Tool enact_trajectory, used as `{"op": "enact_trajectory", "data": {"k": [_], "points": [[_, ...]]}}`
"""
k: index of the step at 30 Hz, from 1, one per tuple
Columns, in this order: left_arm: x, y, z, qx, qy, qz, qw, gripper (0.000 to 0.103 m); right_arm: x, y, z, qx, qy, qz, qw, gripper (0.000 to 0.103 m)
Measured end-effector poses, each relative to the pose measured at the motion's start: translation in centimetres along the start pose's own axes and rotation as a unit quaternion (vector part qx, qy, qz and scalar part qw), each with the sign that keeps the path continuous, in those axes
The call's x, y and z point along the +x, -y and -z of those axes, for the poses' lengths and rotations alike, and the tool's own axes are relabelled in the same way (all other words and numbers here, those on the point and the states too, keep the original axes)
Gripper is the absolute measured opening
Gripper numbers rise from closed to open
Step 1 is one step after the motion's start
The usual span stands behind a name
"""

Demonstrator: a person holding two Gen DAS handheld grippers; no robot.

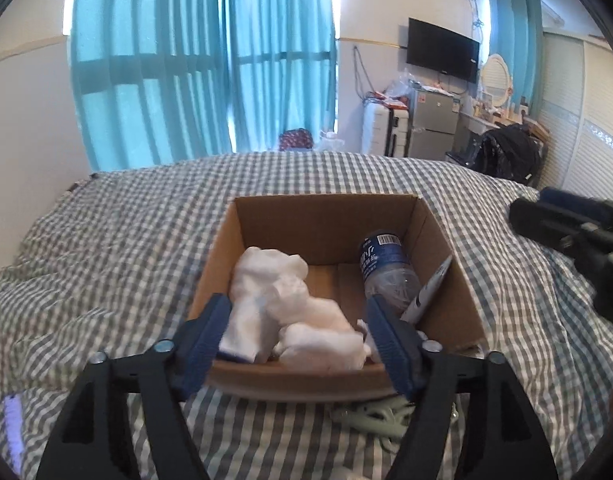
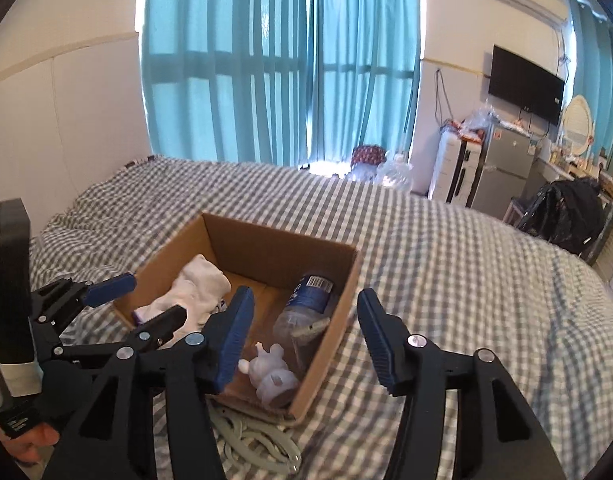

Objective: Organize objects
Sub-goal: 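Lower the sock and toothpaste tube into the box and open both tools, then grasp the foil blister pack with the left tool while the right tool grasps the green hanger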

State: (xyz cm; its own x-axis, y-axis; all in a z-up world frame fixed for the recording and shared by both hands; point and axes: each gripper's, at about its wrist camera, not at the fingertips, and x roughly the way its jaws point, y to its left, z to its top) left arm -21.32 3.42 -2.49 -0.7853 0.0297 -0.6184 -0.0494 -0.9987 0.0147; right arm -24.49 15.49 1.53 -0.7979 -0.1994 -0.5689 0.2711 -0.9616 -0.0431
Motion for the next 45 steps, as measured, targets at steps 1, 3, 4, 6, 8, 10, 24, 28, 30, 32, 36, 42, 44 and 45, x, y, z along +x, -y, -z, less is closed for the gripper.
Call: {"op": "enact_trajectory", "data": {"k": [1, 3, 4, 6, 8, 10, 24, 28, 30, 32, 36, 42, 44, 45], "points": [[-0.9, 0.0, 0.1, -0.006, 0.004, -0.003, 1.0000, 0.082, -0.8, -0.2, 0.0, -0.004, 0.004, 0.001, 1.000, 0.057], [-2.6, -0.1, 0.5, -0.017, 0.012, -0.008, 0.9998, 0.092, -3.1, -0.7, 0.1, -0.014, 0.015, 0.003, 1.000, 0.059], [-3.4, -0.2, 0.7, -0.021, 0.017, -0.013, 0.9996, 0.094, -3.8, -0.8, 0.2, -0.018, 0.017, 0.004, 1.000, 0.061], [-5.3, -0.4, 1.2, -0.030, 0.027, -0.026, 0.9989, 0.100, -5.5, -1.0, 0.7, -0.026, 0.021, 0.004, 0.999, 0.062], [-6.3, -0.6, 1.6, -0.037, 0.031, -0.033, 0.9983, 0.103, -6.9, -1.2, 1.3, -0.032, 0.024, 0.001, 0.999, 0.063], [-7.2, -0.6, 2.4, -0.041, 0.030, -0.034, 0.9981, 0.103, -7.9, -1.0, 2.1, -0.036, 0.022, -0.002, 0.999, 0.067], [-2.8, 0.8, 11.9, -0.031, -0.056, -0.041, 0.9971, 0.103, -3.3, 0.4, 11.9, -0.006, -0.036, -0.024, 0.999, 0.075], [-1.0, 1.7, 14.4, -0.009, -0.085, -0.038, 0.9956, 0.103, -0.5, 1.2, 14.3, 0.013, -0.079, -0.030, 0.996, 0.075], [-0.1, 2.3, 15.7, 0.005, -0.098, -0.029, 0.9947, 0.103, 0.3, 1.4, 14.7, 0.021, -0.092, -0.023, 0.995, 0.075], [0.8, 3.0, 16.9, 0.025, -0.118, -0.013, 0.9925, 0.103, 0.4, 1.4, 14.8, 0.022, -0.092, -0.020, 0.995, 0.075], [0.8, 3.8, 17.8, 0.060, -0.109, -0.020, 0.9921, 0.102, 0.7, 1.0, 15.2, 0.014, -0.098, -0.014, 0.995, 0.075], [-0.4, 2.2, 16.8, 0.031, -0.108, 0.006, 0.9936, 0.074, 1.2, 0.0, 15.6, -0.002, -0.105, -0.011, 0.994, 0.075], [-1.2, 1.7, 16.3, 0.018, -0.098, 0.010, 0.9950, 0.074, 1.0, -0.4, 15.7, -0.008, -0.100, -0.019, 0.995, 0.075], [-1.6, 1.2, 15.9, 0.010, -0.091, 0.010, 0.9957, 0.073, 1.0, -0.5, 15.7, -0.009, -0.098, -0.023, 0.995, 0.076]]}}
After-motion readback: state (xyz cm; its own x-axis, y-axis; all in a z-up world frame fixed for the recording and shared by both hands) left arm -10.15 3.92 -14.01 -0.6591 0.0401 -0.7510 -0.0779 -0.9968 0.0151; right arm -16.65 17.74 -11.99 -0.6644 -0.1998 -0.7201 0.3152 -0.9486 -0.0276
